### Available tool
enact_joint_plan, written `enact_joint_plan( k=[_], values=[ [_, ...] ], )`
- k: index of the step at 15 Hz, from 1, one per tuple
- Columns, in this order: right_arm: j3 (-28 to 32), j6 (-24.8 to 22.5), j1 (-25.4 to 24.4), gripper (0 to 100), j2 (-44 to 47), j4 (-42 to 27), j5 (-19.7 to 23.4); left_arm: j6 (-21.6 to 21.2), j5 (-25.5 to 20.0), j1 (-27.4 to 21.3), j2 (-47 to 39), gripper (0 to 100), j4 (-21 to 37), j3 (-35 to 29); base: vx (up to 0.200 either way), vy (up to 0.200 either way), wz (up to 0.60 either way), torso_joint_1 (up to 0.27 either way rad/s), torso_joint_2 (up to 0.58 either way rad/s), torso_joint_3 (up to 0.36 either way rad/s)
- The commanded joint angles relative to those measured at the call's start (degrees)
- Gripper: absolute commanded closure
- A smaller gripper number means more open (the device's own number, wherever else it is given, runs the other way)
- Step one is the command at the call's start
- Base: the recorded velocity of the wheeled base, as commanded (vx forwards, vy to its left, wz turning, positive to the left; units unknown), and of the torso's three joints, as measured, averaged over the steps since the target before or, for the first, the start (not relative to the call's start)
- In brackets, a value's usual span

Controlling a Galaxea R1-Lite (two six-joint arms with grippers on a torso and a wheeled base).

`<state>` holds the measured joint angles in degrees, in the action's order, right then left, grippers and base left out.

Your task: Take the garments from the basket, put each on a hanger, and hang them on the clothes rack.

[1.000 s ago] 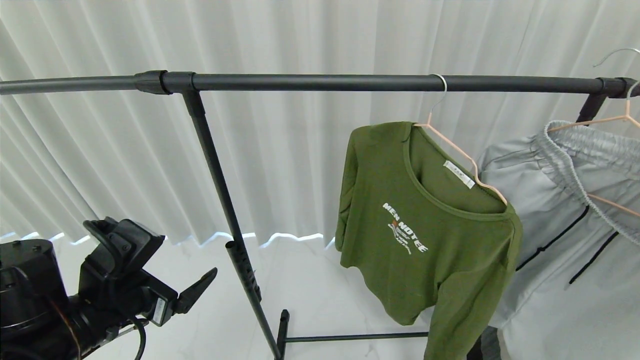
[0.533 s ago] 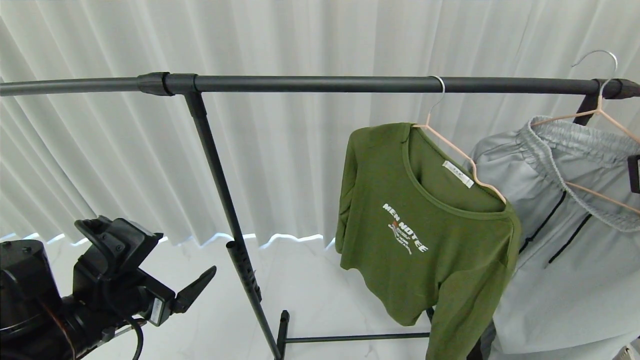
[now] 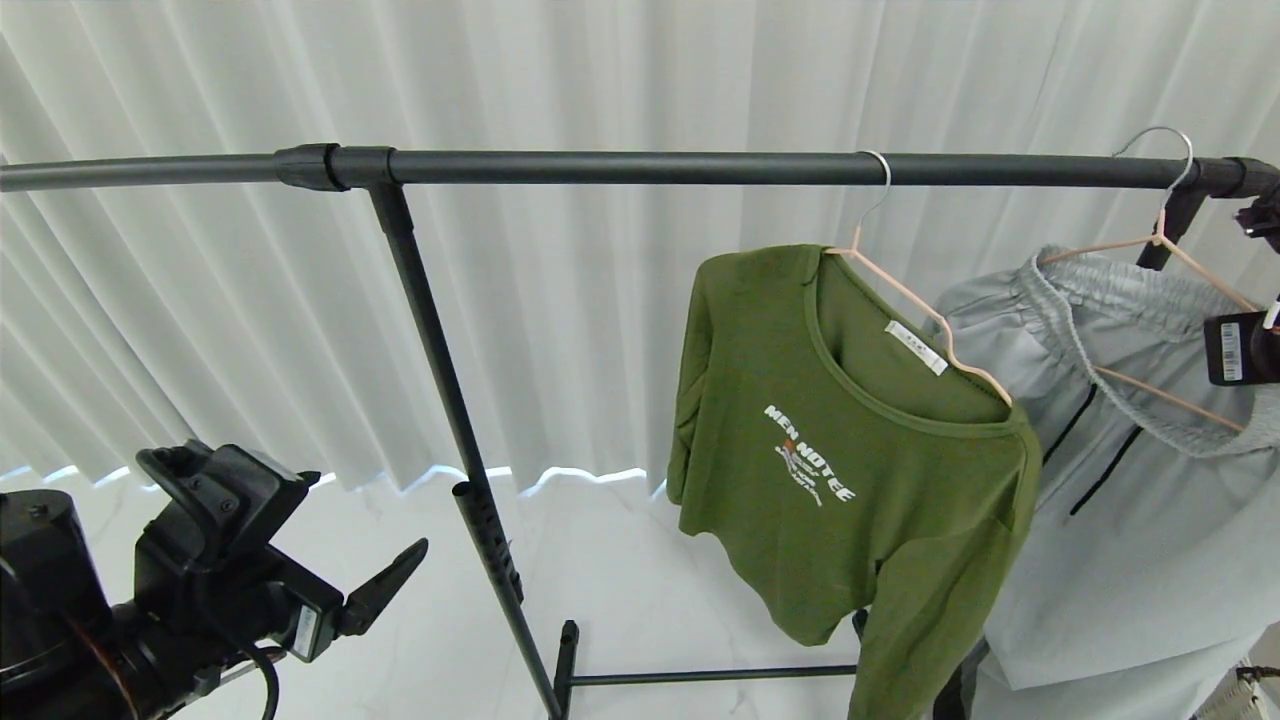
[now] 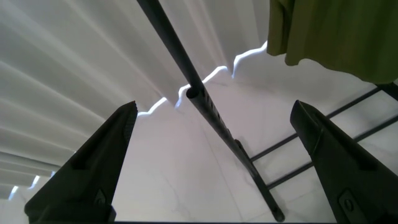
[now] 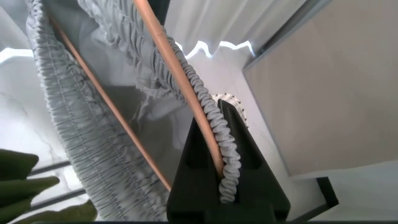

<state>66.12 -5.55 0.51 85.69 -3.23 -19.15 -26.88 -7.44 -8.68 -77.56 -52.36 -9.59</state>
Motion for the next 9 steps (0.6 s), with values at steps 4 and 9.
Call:
enact_joint_plan(
  k=[4,9],
  values=[
    [0.32,-0.08,-0.07,100,1.59,0.24,-0.01,-0.01,-0.03,-0.02,0.12,0,-0.11,0.01,0.000,0.000,0.00,0.000,0.00,0.000],
    [0.24,0.01,-0.16,0,1.85,0.42,-0.10,-0.01,0.05,0.07,0.12,0,-0.02,-0.07,0.000,0.000,0.00,0.000,0.00,0.000]
  ],
)
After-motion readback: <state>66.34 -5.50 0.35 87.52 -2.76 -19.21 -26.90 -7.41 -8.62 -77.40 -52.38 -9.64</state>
